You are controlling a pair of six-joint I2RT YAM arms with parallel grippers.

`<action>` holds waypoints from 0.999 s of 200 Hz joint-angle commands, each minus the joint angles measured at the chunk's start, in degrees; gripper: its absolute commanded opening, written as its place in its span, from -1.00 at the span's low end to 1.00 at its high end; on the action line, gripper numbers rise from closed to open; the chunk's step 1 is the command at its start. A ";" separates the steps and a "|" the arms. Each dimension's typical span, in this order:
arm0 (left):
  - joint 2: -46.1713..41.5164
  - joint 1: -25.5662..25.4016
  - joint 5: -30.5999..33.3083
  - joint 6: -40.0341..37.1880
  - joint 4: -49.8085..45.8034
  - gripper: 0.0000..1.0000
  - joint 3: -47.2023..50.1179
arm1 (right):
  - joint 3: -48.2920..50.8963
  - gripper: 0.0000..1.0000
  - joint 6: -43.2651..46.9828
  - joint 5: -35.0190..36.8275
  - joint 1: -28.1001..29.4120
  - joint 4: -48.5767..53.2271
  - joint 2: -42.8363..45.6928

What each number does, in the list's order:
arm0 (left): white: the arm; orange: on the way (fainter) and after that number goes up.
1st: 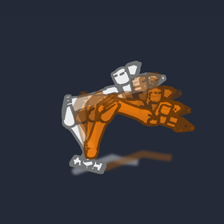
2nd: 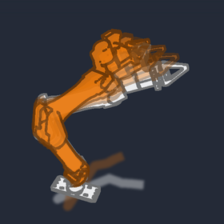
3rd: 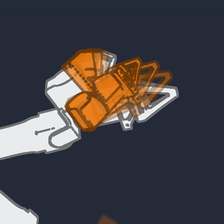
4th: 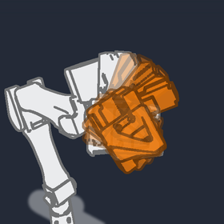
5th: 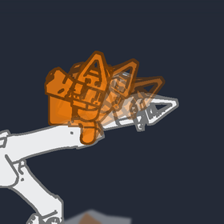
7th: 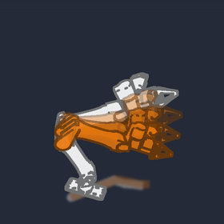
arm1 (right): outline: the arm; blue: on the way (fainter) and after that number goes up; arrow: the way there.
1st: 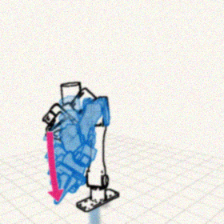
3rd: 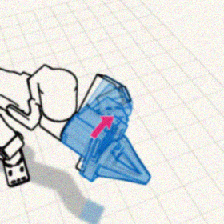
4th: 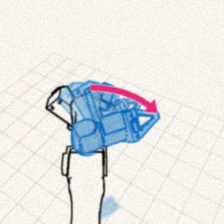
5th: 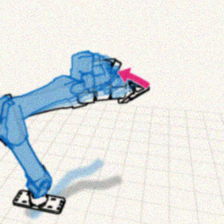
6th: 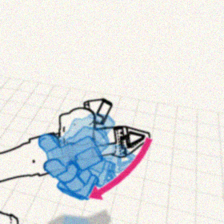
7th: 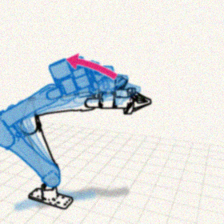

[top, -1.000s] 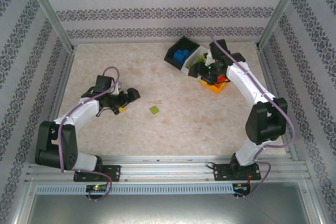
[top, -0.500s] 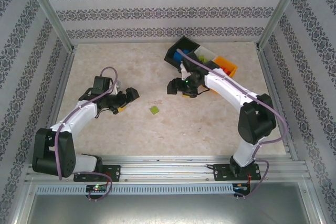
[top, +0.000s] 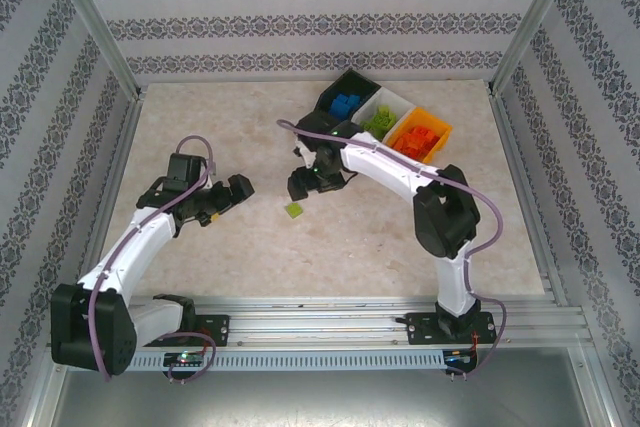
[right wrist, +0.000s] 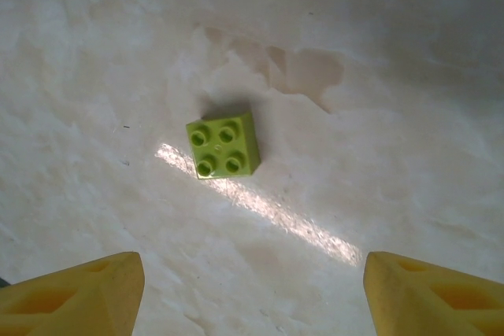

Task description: Sort the legos into containers by color

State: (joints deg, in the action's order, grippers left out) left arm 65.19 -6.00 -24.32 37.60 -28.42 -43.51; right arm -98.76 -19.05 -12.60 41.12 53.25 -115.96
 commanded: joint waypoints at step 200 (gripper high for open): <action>-5.73 -0.02 4.39 -0.16 -7.43 1.00 0.65 | -19.45 0.42 8.68 7.11 5.46 9.94 -20.64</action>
State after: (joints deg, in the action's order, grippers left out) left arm 60.73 -6.00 -20.84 37.58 -33.54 -43.24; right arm -116.09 -11.53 -6.66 46.02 61.06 -134.82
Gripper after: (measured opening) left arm 0.999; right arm 0.717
